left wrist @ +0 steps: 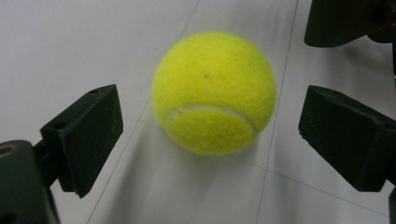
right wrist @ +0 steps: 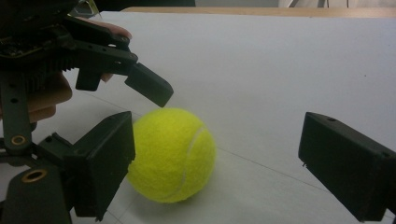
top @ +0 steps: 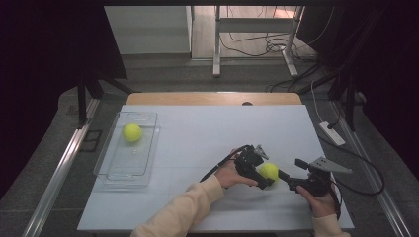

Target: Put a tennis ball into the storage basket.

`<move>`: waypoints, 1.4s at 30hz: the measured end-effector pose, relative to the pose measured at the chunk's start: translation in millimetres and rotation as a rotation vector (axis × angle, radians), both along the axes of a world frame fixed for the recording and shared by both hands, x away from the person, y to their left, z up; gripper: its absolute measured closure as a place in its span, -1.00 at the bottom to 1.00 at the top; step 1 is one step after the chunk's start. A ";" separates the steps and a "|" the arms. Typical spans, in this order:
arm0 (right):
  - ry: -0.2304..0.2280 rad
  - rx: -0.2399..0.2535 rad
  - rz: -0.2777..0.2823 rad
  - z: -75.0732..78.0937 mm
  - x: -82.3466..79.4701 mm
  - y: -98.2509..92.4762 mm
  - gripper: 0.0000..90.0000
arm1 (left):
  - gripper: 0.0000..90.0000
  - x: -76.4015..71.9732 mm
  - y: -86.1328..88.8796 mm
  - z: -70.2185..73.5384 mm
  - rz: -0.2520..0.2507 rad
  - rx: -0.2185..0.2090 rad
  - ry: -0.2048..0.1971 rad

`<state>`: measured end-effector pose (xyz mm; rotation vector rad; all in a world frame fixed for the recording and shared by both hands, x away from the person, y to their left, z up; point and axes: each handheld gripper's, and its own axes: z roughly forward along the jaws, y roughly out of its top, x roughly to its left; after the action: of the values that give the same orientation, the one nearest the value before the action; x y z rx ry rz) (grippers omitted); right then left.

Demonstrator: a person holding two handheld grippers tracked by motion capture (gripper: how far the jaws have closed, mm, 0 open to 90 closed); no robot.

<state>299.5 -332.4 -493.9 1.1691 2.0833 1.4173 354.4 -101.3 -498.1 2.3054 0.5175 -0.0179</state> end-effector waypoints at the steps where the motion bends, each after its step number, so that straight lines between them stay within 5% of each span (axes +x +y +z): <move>1: 0.000 0.000 0.000 0.0 0.0 0.0 -0.76 | -0.84 0.0 -1.6 -0.7 -0.001 0.001 0.003; 17: 0.002 0.002 -0.001 -0.2 0.5 -1.1 -0.76 | -0.81 2.3 -19.9 -10.2 -0.015 0.015 -0.002; 21: 0.001 0.002 -0.002 -0.1 0.5 -1.5 -0.76 | -0.63 0.1 -22.5 -11.4 -0.012 0.016 -0.024; 23: 0.000 0.002 -0.002 0.2 0.2 -1.9 -0.76 | -0.43 -0.1 -21.8 -10.3 0.002 0.024 -0.035; 42: -0.002 0.002 -0.005 0.2 -0.1 -1.7 -0.76 | -0.41 -1.1 -1.7 -1.4 0.003 0.027 -0.068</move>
<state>299.4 -334.1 -493.7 1.1720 2.0763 1.4187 353.3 -103.0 -499.5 2.3224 0.4894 0.0690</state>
